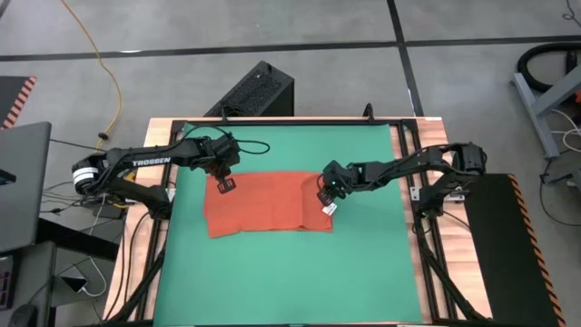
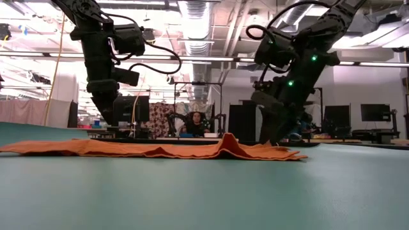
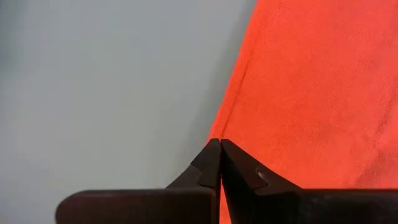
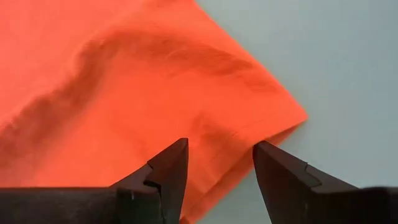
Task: Roll towel
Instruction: Roll the towel
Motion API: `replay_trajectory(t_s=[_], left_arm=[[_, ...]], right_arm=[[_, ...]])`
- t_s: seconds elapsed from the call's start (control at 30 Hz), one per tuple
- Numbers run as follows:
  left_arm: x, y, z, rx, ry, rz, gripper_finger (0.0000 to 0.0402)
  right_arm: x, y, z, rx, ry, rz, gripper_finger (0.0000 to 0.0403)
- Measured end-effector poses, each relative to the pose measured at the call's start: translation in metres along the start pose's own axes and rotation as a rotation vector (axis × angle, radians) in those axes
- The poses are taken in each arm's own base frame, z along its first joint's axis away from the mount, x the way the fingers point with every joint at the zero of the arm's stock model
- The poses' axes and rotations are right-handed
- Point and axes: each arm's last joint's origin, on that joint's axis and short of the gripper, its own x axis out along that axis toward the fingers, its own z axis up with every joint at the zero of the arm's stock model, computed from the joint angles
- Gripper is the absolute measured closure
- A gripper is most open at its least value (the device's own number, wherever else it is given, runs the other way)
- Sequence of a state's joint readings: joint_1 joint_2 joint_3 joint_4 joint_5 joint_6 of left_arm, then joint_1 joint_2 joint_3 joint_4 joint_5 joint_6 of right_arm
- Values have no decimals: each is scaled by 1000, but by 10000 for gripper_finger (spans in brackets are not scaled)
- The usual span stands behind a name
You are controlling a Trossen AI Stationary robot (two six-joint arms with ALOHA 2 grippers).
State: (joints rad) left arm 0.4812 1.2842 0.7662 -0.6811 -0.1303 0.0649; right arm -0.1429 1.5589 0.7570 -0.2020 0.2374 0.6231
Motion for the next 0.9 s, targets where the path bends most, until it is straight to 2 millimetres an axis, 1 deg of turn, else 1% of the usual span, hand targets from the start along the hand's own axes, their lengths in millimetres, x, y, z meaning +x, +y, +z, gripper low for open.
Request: replay_trajectory(t_s=[0.3,0.5,0.57,0.77,0.83,0.9], left_arm=[[0,-1,0,-25,-1,-27,401],[0,-3,0,-32,-3,-85,401],[1,-5,-1,-41,1,-94,401],[10,-24,-14,10,38,-156,401],[13,-30,-18,14,46,-164,401],[14,-38,-22,21,57,-175,401]], right_arm=[[-1,3,-4,-1,10,3,247],[-3,7,-8,-11,16,-13,291],[-3,7,-11,-15,31,-25,312],[-5,10,-18,-55,50,-49,383],[-6,12,-19,-70,45,-52,394],[-7,14,-21,-80,41,-49,395]])
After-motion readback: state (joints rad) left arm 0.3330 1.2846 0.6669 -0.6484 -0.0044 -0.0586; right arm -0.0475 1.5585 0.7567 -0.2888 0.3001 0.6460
